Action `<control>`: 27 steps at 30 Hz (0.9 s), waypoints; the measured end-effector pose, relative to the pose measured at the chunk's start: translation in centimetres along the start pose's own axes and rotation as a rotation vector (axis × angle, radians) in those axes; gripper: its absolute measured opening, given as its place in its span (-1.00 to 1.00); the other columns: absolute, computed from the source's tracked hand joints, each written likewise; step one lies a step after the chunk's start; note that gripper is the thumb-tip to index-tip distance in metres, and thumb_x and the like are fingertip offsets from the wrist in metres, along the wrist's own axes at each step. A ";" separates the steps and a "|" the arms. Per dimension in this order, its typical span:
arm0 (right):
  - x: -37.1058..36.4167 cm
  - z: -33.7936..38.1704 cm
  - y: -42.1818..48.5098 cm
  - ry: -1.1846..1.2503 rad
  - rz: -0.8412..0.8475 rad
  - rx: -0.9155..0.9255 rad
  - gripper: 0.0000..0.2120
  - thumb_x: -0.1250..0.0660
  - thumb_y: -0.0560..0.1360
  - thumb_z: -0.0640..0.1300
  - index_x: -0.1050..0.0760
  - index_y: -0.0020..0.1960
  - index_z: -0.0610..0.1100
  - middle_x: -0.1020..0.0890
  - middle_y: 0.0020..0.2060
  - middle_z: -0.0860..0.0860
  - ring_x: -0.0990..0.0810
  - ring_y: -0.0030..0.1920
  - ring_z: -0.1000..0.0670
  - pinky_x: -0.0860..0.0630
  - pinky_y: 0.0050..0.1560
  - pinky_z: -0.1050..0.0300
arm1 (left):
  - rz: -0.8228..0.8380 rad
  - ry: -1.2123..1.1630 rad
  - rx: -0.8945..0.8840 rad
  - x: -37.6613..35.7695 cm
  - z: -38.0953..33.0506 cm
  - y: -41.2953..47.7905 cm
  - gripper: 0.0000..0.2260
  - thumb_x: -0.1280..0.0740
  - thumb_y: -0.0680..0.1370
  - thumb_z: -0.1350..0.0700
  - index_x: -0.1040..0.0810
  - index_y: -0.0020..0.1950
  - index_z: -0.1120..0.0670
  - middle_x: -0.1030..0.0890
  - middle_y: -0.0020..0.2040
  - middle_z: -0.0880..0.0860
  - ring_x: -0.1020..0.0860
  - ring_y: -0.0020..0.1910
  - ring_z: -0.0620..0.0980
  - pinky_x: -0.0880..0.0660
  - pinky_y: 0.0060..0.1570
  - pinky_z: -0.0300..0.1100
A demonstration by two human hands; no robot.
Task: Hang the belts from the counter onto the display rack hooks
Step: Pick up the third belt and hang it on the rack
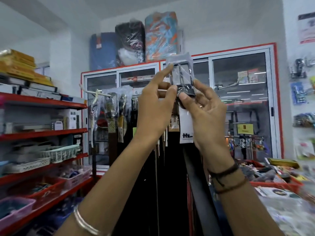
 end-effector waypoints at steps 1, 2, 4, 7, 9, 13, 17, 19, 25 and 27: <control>0.0 -0.2 0.3 -0.007 -0.016 -0.006 -0.63 -0.41 0.42 -0.32 -0.48 0.20 -0.12 -0.63 0.11 -0.21 -0.66 0.09 -0.05 -0.58 -0.03 0.28 | 0.001 0.004 0.011 0.0 0.1 0.3 -0.63 -0.26 0.56 0.23 -0.47 0.32 -0.07 -0.50 -0.22 -0.05 -0.57 -0.20 0.01 -0.62 -0.08 -0.01; 0.0 -0.4 0.4 -0.012 -0.028 -0.012 -0.63 -0.42 0.42 -0.31 -0.48 0.19 -0.11 -0.64 0.10 -0.21 -0.66 0.07 -0.04 -0.59 -0.03 0.27 | 0.002 0.008 0.023 -0.1 0.4 0.4 -0.64 -0.26 0.56 0.23 -0.48 0.32 -0.07 -0.50 -0.23 -0.06 -0.55 -0.23 0.00 -0.62 -0.06 0.02; 0.2 -0.9 0.4 -0.026 -0.053 -0.021 -0.63 -0.42 0.42 -0.30 -0.48 0.20 -0.11 -0.65 0.04 -0.18 -0.67 -0.01 0.02 -0.59 -0.04 0.28 | 0.003 0.012 0.038 -0.3 0.8 0.4 -0.64 -0.25 0.56 0.24 -0.49 0.32 -0.06 -0.49 -0.24 -0.06 -0.50 -0.29 -0.04 -0.60 -0.15 -0.06; 0.7 -1.5 0.3 -0.051 -0.087 -0.025 -0.61 -0.42 0.43 -0.28 -0.48 0.24 -0.14 -0.67 -0.03 -0.12 -0.68 -0.04 0.07 -0.59 0.00 0.26 | 0.000 0.008 0.047 -0.6 1.4 0.3 -0.62 -0.26 0.56 0.25 -0.48 0.33 -0.06 -0.50 -0.23 -0.04 -0.47 -0.34 -0.10 -0.57 -0.26 -0.16; 1.0 -2.0 0.5 -0.073 -0.100 -0.037 -0.60 -0.43 0.43 -0.25 -0.49 0.25 -0.14 -0.67 0.03 -0.17 -0.66 0.06 -0.02 -0.59 0.11 0.17 | -0.006 0.007 0.077 -0.7 1.9 0.5 -0.63 -0.27 0.55 0.24 -0.49 0.31 -0.07 -0.52 -0.25 -0.06 -0.50 -0.32 -0.08 -0.61 -0.16 -0.04; 1.1 -3.6 0.9 -0.121 -0.086 -0.081 -0.59 -0.43 0.43 -0.22 -0.48 0.26 -0.16 -0.64 0.10 -0.19 -0.63 0.11 -0.04 -0.57 0.18 0.08 | -0.020 0.034 0.113 -0.7 3.1 0.6 -0.64 -0.27 0.55 0.24 -0.50 0.29 -0.07 -0.53 -0.27 -0.09 -0.52 -0.30 -0.07 -0.60 -0.08 0.04; 1.4 -4.4 0.1 -0.196 -0.007 -0.067 -0.54 -0.41 0.45 -0.17 -0.43 0.32 -0.16 -0.64 0.07 -0.08 -0.64 -0.03 0.20 -0.56 0.02 0.36 | -0.009 0.083 0.099 -0.3 4.7 -0.1 -0.67 -0.30 0.55 0.18 -0.51 0.29 -0.07 -0.55 -0.13 0.00 -0.57 -0.23 -0.01 -0.63 -0.10 -0.02; 1.7 -4.0 -0.2 -0.314 0.026 0.002 -0.54 -0.38 0.47 -0.10 -0.41 0.35 -0.10 -0.62 0.07 -0.04 -0.60 -0.06 0.27 -0.51 -0.04 0.44 | -0.008 0.163 0.047 0.1 4.8 -0.6 -0.69 -0.31 0.55 0.15 -0.52 0.28 -0.06 -0.53 0.01 0.02 -0.59 -0.13 -0.04 -0.62 -0.04 -0.07; 2.0 -2.6 -1.1 -0.653 0.091 0.329 -0.57 -0.31 0.54 -0.09 -0.36 0.39 -0.03 -0.43 0.23 0.02 -0.44 0.24 0.08 -0.43 0.21 0.32 | 0.123 0.504 -0.264 0.1 3.9 -1.5 -0.63 -0.33 0.55 0.08 -0.43 0.36 -0.04 -0.37 0.36 -0.02 -0.35 0.31 -0.08 -0.24 0.34 -0.30; 1.5 -3.0 -1.1 -0.754 0.144 0.398 -0.60 -0.27 0.56 -0.11 -0.37 0.39 -0.07 -0.41 0.30 -0.01 -0.35 0.34 0.10 -0.28 0.37 0.32 | 0.181 0.642 -0.331 -0.4 4.3 -1.4 -0.60 -0.31 0.56 0.05 -0.39 0.40 -0.05 -0.33 0.44 -0.04 -0.27 0.40 -0.08 -0.07 0.36 -0.35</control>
Point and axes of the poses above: each hand's wrist, its own y-axis towards the middle knuckle, its own x-axis out of the back of the hand, z = x × y, the point moved 8 cm from there along y, towards the middle knuckle
